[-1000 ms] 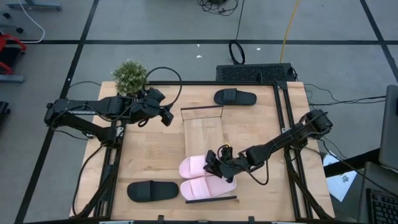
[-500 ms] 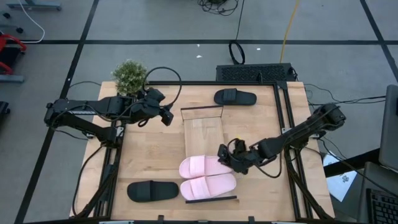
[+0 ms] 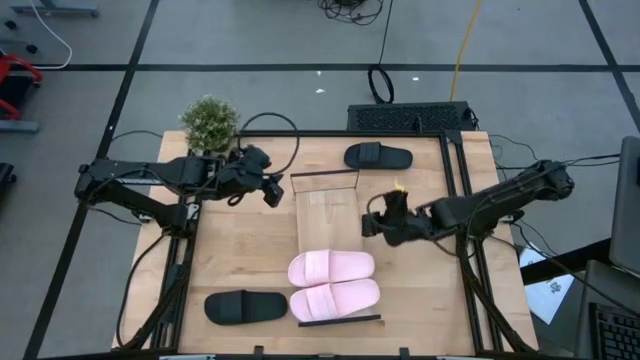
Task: Pick and place slides into the shelf
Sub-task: Adjust the shelf
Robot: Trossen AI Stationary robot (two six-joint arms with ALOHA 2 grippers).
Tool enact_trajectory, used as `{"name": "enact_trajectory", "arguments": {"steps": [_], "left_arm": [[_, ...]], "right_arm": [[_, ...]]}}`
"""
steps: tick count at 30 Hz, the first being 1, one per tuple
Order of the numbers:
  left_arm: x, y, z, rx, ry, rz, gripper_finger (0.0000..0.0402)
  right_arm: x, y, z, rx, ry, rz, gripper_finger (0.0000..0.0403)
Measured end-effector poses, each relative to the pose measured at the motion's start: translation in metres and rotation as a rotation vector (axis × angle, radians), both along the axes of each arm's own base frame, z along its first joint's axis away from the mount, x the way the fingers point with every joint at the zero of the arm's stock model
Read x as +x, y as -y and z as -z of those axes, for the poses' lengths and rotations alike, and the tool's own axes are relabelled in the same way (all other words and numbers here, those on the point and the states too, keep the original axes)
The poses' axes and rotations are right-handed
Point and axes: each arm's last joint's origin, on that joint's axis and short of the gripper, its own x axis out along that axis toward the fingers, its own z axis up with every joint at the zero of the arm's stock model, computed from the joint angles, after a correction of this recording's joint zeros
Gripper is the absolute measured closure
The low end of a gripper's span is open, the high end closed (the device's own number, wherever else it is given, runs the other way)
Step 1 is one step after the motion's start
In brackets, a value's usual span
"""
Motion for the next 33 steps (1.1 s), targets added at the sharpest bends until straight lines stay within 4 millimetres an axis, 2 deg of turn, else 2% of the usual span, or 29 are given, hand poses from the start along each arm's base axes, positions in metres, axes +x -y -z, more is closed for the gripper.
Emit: {"name": "enact_trajectory", "arguments": {"steps": [6,11,17,24,31,33], "left_arm": [[0.019,0.001,0.018,-0.051,-0.046,-0.008,0.0172],[0.029,0.002,0.028,-0.118,-0.029,-0.054,0.0172],[0.033,0.018,0.032,-0.249,-0.019,0.015,0.0172],[0.032,0.035,0.03,-0.306,0.041,-0.012,0.0172],[0.058,0.031,0.046,-0.259,0.041,0.017,0.0172],[0.064,0.028,0.055,-0.246,-0.006,0.037,0.0172]], "right_arm": [[-0.003,0.031,-0.011,-0.173,-0.061,-0.069,0.0316],[-0.015,0.054,-0.015,-0.253,-0.168,-0.07,0.0316],[-0.029,0.079,-0.02,-0.309,-0.26,-0.05,0.0316],[-0.042,0.094,-0.03,-0.393,-0.292,-0.078,0.0316],[-0.048,0.105,-0.04,-0.454,-0.271,-0.076,0.0316],[-0.05,0.105,-0.043,-0.467,-0.254,-0.081,0.0316]]}}
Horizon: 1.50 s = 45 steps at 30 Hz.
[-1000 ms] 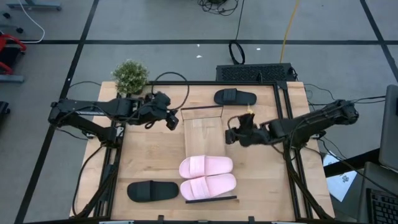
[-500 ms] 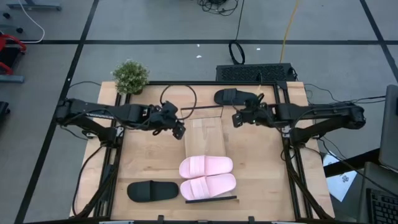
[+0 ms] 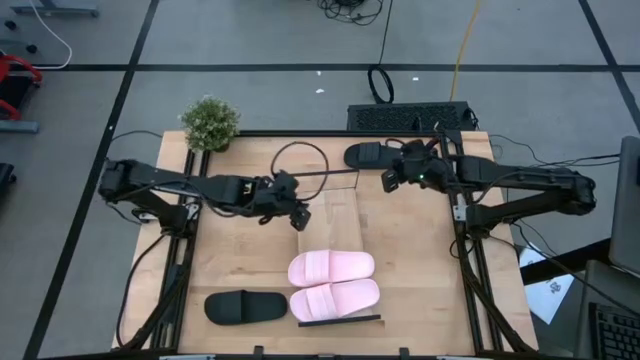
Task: Pick and place slides into the shelf
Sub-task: Adjust the shelf
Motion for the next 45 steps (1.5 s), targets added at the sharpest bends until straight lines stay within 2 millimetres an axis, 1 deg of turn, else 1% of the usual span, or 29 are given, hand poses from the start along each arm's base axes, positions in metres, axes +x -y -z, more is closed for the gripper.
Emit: {"name": "enact_trajectory", "arguments": {"steps": [2,5,9,11,17,31,45], "left_arm": [[0.006,-0.004,0.009,0.008,-0.031,-0.006,0.0172],[0.009,-0.011,0.02,-0.015,-0.088,-0.009,0.0172],[0.013,-0.017,0.028,-0.015,-0.127,0.0,0.0172],[0.017,-0.02,0.029,-0.009,-0.112,0.0,0.0172],[0.018,-0.032,0.034,0.011,-0.151,0.001,0.0172],[0.015,-0.058,0.034,0.061,-0.202,0.045,0.0172],[0.011,-0.082,0.034,0.057,-0.218,0.08,0.0172]], "right_arm": [[-0.003,0.0,-0.002,-0.01,0.001,-0.011,0.0316],[-0.007,-0.001,-0.005,-0.011,0.012,-0.017,0.0316],[-0.013,-0.003,-0.01,-0.007,0.028,-0.044,0.0316],[-0.015,-0.003,-0.012,-0.006,0.036,-0.05,0.0316],[-0.022,-0.005,-0.016,0.0,0.068,-0.062,0.0316],[-0.023,-0.005,-0.018,0.0,0.078,-0.062,0.0316],[-0.023,-0.005,-0.018,0.008,0.088,-0.051,0.0316]]}}
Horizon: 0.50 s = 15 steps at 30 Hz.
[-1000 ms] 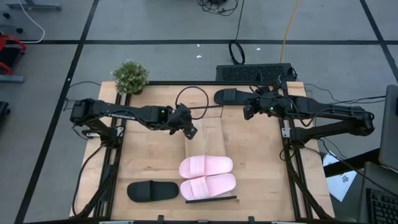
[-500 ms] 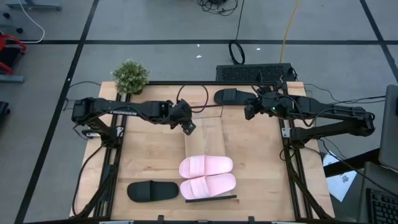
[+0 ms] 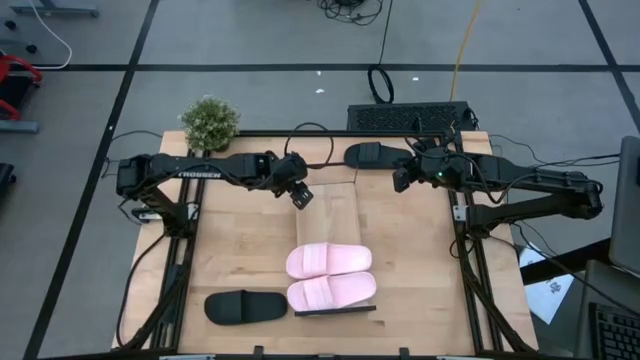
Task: Pick and place slides into the shelf
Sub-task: Adjust the shelf
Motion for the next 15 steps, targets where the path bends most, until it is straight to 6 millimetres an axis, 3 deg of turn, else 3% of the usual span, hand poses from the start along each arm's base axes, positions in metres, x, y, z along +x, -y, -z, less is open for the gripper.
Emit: {"name": "enact_trajectory", "arguments": {"steps": [15], "left_arm": [[0.004,-0.0064,-0.0034,0.014,0.055,0.027,0.0172]], "right_arm": [[0.0009,0.0002,-0.0012,0.002,0.022,0.009,0.0316]]}}
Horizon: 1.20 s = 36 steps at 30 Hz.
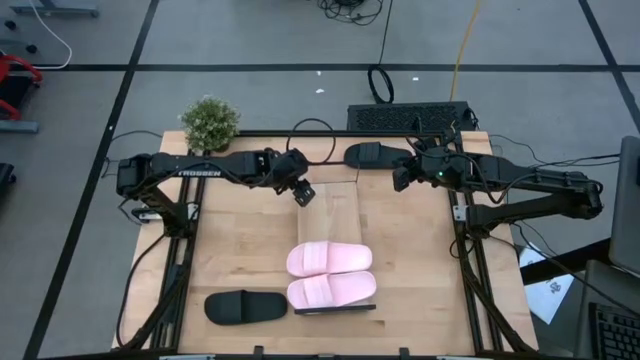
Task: Pick and place slides into the shelf
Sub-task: Adjust the shelf
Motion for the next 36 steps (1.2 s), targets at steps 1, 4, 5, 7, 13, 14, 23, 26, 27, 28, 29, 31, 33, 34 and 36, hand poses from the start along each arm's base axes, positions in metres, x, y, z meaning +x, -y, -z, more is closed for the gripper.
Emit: {"name": "enact_trajectory", "arguments": {"steps": [1,4,5,7,13,14,23,26,27,28,29,31,33,34,36], "left_arm": [[-0.0002,-0.0005,0.0,0.001,-0.001,0.0,0.0172],[-0.0005,-0.0021,0.0,0.005,-0.004,0.003,0.0172],[-0.0006,-0.0024,0.0,0.004,-0.003,0.003,0.0172],[-0.0004,-0.0027,-0.0001,0.001,0.0,0.005,0.0172],[0.0032,-0.0035,-0.0029,0.012,0.046,0.01,0.0172],[0.0038,-0.0035,-0.0033,0.013,0.053,0.011,0.0172],[0.0043,-0.0036,-0.0038,0.014,0.06,0.011,0.0172],[0.0044,-0.0036,-0.0038,0.015,0.061,0.011,0.0172],[0.0047,-0.0036,-0.0041,0.016,0.065,0.011,0.0172],[0.0052,-0.0037,-0.0045,0.017,0.072,0.011,0.0172],[0.0058,-0.0039,-0.005,0.019,0.08,0.011,0.0172],[0.0068,-0.0041,-0.006,0.022,0.095,0.011,0.0172],[0.007,-0.0042,-0.0061,0.023,0.096,0.011,0.0172],[0.007,-0.0042,-0.0061,0.023,0.096,0.011,0.0172],[0.0069,-0.0041,-0.0061,0.024,0.095,0.013,0.0172]], "right_arm": [[0.0,0.0,0.0,0.0,0.0,0.0,0.0316],[0.0,0.0,0.0,0.0,0.0,0.0,0.0316],[0.0,0.0,0.0,0.0,0.0,0.0,0.0316],[0.0,0.0,0.0,0.0,0.0,0.0,0.0316],[0.0,0.0,0.0,0.0,-0.001,0.0,0.0316],[0.0,0.0,0.0001,0.0,-0.001,0.0,0.0316],[0.0,0.0,0.0001,0.001,-0.001,-0.001,0.0316],[0.0,0.0,0.0001,0.001,-0.001,-0.001,0.0316],[0.0,0.0,0.0001,0.001,-0.001,-0.001,0.0316],[0.0,0.0,0.0001,0.001,-0.001,-0.001,0.0316],[0.0,0.0,0.0001,0.001,-0.001,-0.001,0.0316],[0.0,0.0,0.0001,0.001,-0.001,-0.001,0.0316],[0.0,-0.0001,0.0001,0.001,-0.001,-0.001,0.0316],[0.0,-0.0001,0.0001,0.001,-0.001,-0.001,0.0316],[0.0,-0.0001,0.0001,0.001,-0.001,-0.002,0.0316]]}}
